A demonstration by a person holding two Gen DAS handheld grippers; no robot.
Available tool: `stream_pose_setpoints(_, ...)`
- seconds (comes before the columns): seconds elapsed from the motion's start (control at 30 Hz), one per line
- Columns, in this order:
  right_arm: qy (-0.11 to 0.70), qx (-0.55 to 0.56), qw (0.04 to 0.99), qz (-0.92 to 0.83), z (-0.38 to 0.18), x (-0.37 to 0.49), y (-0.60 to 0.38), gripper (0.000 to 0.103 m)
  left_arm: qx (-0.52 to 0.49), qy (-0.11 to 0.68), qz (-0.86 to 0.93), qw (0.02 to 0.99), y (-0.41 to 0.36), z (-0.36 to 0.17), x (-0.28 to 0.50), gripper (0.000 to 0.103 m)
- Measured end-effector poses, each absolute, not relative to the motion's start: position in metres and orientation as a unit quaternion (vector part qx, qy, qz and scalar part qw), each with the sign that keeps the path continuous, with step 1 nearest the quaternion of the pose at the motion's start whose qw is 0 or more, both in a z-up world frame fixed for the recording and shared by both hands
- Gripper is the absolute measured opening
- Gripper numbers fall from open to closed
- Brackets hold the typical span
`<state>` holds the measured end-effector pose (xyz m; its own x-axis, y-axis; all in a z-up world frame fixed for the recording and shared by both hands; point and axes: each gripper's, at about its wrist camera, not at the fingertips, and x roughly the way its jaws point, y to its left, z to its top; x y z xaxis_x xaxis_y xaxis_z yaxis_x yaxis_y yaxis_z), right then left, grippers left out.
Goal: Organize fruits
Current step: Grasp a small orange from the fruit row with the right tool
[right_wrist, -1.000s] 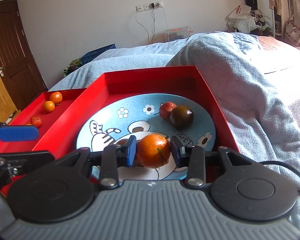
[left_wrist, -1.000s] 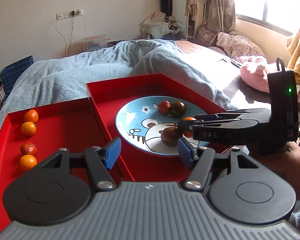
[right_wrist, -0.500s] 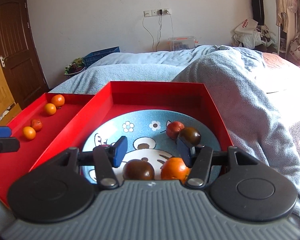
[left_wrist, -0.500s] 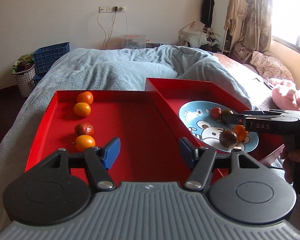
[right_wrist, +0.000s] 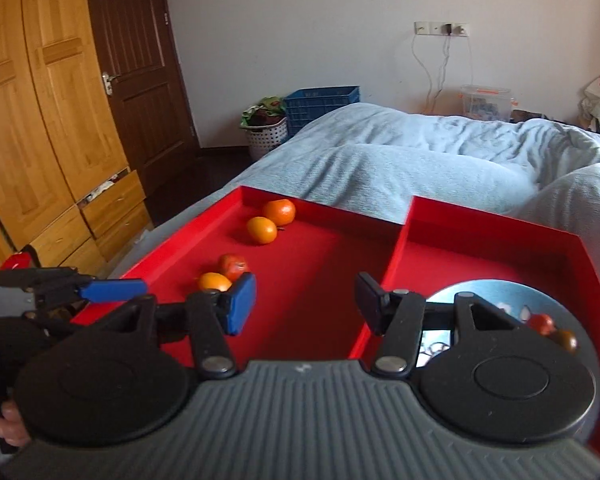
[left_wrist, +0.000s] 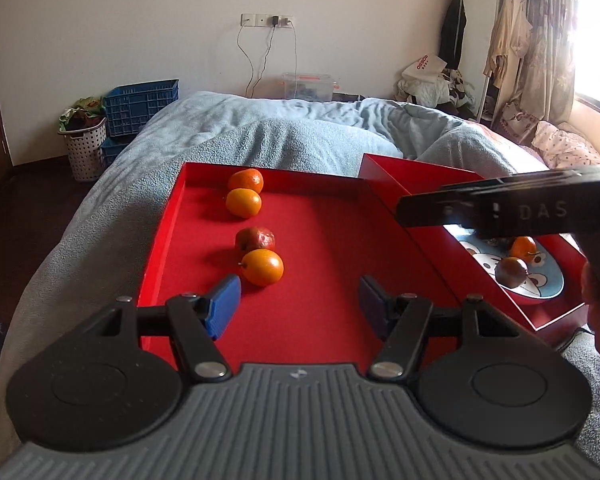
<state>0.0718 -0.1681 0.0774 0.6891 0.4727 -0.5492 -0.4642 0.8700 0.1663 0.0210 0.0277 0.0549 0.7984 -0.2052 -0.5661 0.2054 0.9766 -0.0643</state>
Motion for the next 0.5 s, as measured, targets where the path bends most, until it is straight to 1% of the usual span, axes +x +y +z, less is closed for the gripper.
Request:
stream_pose_setpoints(0.2, 0.369, -0.060, 0.877, 0.302, 0.053, 0.097, -0.096, 0.056, 0.001, 0.304, -0.121, 0.945, 0.033, 0.042, 0.010, 0.070)
stream_pose_setpoints(0.37, 0.385, -0.100, 0.868, 0.298, 0.040, 0.112, -0.071, 0.054, -0.004, 0.306, -0.128, 0.943, 0.034, 0.035, 0.012, 0.070)
stream_pose_setpoints(0.5, 0.393, -0.128, 0.864, 0.288, 0.035, 0.120, -0.062, 0.043, -0.013, 0.309, -0.132, 0.942, 0.037, 0.029, 0.014, 0.070)
